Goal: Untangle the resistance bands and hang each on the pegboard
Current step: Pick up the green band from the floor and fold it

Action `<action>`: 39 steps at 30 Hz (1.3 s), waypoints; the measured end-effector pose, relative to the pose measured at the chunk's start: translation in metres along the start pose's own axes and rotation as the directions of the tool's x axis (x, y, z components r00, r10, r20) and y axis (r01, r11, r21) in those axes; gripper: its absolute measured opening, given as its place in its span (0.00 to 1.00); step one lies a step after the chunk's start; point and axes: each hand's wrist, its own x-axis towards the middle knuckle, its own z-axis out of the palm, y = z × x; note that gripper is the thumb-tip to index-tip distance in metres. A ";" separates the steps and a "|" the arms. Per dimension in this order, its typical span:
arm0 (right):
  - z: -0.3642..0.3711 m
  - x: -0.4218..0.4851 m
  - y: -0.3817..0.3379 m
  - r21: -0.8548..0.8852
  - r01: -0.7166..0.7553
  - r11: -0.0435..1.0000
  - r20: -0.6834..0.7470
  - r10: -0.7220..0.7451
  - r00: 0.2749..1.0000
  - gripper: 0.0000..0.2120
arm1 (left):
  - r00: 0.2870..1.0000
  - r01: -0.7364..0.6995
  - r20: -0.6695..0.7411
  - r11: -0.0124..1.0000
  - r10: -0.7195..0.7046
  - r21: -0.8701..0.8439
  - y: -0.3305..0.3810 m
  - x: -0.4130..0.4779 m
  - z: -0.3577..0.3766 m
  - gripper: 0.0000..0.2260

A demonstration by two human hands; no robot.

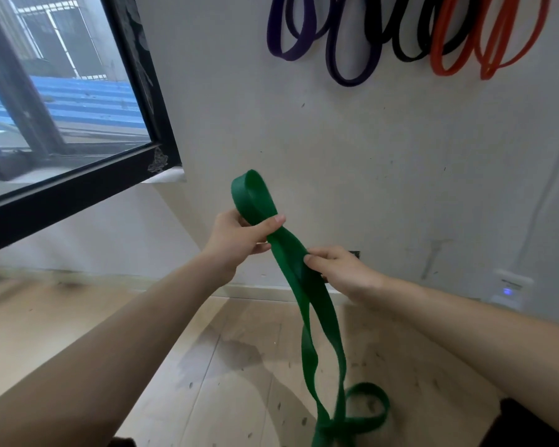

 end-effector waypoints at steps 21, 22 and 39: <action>-0.046 -0.027 -0.019 -0.155 0.045 0.987 0.171 -0.018 0.985 0.16 | 0.909 -0.324 0.406 0.763 0.088 0.559 -0.022 -0.008 -0.005 0.27; -0.047 -0.030 -0.022 -0.188 0.062 0.980 0.184 -0.027 0.983 0.17 | 0.897 -0.326 0.437 0.759 0.061 0.564 -0.025 -0.009 -0.001 0.32; -0.057 -0.039 -0.032 -0.178 0.161 0.971 0.087 -0.148 0.985 0.20 | 0.902 -0.192 0.428 0.942 0.059 0.275 -0.025 -0.010 0.026 0.15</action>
